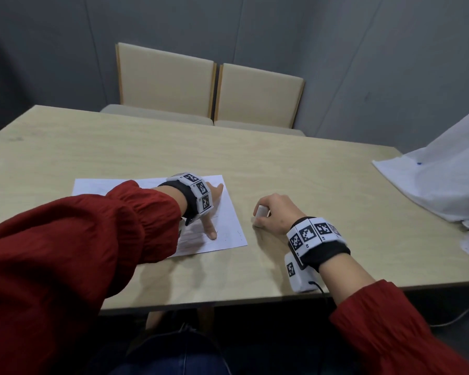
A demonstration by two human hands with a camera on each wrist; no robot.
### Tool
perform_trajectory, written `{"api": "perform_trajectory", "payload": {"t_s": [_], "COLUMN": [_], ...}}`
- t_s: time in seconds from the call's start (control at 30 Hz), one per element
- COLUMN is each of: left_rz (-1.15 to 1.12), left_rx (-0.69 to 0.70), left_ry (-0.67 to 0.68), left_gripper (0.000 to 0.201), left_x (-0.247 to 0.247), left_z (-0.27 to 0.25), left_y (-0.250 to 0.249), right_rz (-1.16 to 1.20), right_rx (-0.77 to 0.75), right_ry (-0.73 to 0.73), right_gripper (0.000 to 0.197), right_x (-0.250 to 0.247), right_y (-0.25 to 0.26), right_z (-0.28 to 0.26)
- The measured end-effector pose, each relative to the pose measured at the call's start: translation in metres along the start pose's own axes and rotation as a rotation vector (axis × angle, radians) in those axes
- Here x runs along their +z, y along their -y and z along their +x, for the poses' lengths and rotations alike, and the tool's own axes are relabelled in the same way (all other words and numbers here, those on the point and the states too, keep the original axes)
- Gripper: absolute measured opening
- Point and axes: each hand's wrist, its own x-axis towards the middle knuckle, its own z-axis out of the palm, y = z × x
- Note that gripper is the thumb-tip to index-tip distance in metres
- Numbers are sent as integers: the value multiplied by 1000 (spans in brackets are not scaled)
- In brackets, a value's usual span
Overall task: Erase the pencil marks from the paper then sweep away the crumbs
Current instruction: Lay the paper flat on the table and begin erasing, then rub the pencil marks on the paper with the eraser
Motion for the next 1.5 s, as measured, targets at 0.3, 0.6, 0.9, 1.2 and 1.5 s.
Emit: {"api": "perform_trajectory", "payload": {"t_s": [0.3, 0.6, 0.9, 1.2, 1.5], "left_rz": [-111, -464, -944, -1003, -831], "left_rx": [39, 75, 133, 263, 95], "left_ry": [-105, -585, -1199, -1378, -1259], "left_gripper": [132, 55, 63, 78, 32], "left_x": [5, -10, -102, -127, -122], "left_z": [-5, -14, -65, -96, -101], "left_y": [17, 28, 26, 32, 58], "right_rz": [178, 364, 811, 765, 508], "right_rx": [137, 151, 9, -46, 61], "right_ry": [177, 200, 51, 17, -394], "right_gripper": [40, 66, 92, 42, 21], "right_x": [10, 9, -50, -83, -125], "right_y": [44, 50, 78, 92, 64], "right_z": [0, 2, 5, 4, 22]}}
